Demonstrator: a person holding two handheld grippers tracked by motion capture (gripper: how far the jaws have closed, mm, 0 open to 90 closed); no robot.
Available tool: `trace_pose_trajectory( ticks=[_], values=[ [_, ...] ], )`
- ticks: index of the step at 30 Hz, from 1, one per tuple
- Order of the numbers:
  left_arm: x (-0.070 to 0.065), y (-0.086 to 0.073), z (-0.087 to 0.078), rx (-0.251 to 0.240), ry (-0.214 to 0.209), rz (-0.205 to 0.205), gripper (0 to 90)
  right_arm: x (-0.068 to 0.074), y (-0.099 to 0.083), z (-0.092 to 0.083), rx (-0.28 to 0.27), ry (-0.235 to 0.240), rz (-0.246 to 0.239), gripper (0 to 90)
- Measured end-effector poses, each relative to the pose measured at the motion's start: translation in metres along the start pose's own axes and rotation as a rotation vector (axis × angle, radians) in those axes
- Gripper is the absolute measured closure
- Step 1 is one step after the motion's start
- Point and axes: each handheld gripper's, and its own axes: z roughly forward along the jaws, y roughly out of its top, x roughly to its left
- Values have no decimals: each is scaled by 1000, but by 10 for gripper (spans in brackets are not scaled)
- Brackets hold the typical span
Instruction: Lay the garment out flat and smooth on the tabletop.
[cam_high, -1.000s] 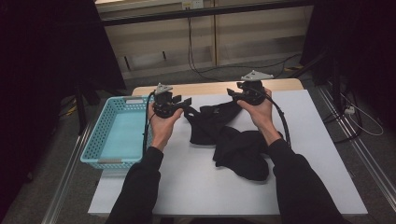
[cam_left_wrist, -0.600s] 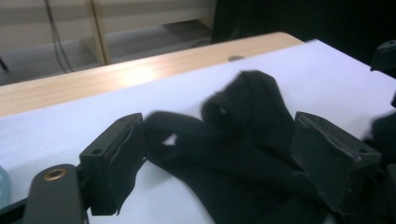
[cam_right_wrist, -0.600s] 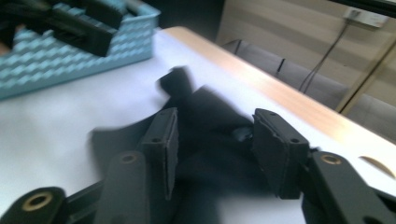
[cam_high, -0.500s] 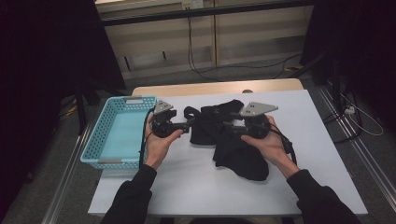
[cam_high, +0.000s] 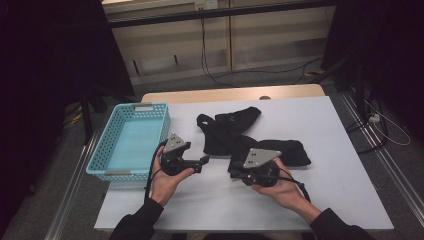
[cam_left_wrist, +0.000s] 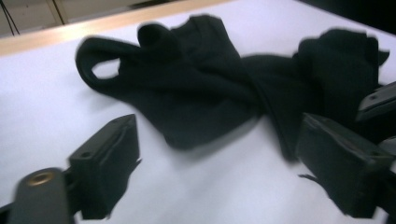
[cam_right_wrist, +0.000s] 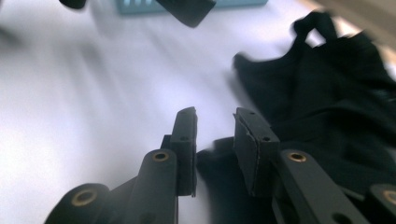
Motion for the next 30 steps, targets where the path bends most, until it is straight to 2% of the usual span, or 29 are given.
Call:
trace_pose_trajectory(
  ticks=[1,2,3,4,5,6,7,8,11,12,15,17,19,20,21,22,23,24,25,26,27,28,30],
  values=[
    [-2,-3,0,5,3,4,124,0,0,0,0,0,0,699],
    [-5,-7,0,13,9,18,96,4,-3,10,35,19,-12,666],
    [-6,-8,-1,17,7,24,96,4,-3,10,35,19,-12,666],
    [-8,-12,-3,17,-1,22,95,6,-4,14,57,9,-33,613],
    [-8,-12,-3,17,-1,22,95,6,-4,14,57,9,-33,613],
    [-12,-16,-5,24,-17,23,96,5,-5,19,81,-19,-32,525],
    [-12,-16,-5,24,-17,23,96,5,-5,19,81,-19,-32,525],
    [-15,-20,-8,33,-23,46,95,4,-8,23,106,-23,-38,485],
    [-18,-24,-11,30,-28,48,95,3,-9,26,131,-44,-49,446],
    [-20,-27,-11,30,-29,51,95,1,-13,30,165,-60,-50,408],
    [-22,-28,-9,33,-28,65,95,-1,-16,33,191,-73,-47,401],
    [-22,-28,-7,41,-29,72,95,-3,-19,36,204,-83,-27,396],
    [-22,-29,-4,45,-24,77,95,-5,-20,36,203,-79,-16,426],
    [-22,-30,-2,56,-20,79,95,-8,-21,37,197,-71,17,528],
    [-22,-30,-2,56,-20,79,95,-8,-21,37,197,-71,17,528],
    [-22,-30,-1,56,-26,71,95,-8,-21,38,192,-60,22,655],
    [-22,-30,-1,58,-25,74,95,-8,-21,38,192,-60,22,655],
    [-23,-30,0,57,-23,87,95,-7,-21,38,201,-85,10,761],
    [-23,-30,0,57,-23,87,95,-7,-21,38,201,-85,10,761],
    [-24,-30,0,50,-17,91,95,-8,-21,37,210,-106,1,833],
    [-24,-30,0,50,-17,91,94,-8,-21,37,210,-106,1,833],
    [-23,-30,1,55,-32,72,88,-10,-21,36,209,-102,5,846],
    [-23,-30,2,60,-34,64,77,-11,-20,34,178,-84,16,849]
  ],
)
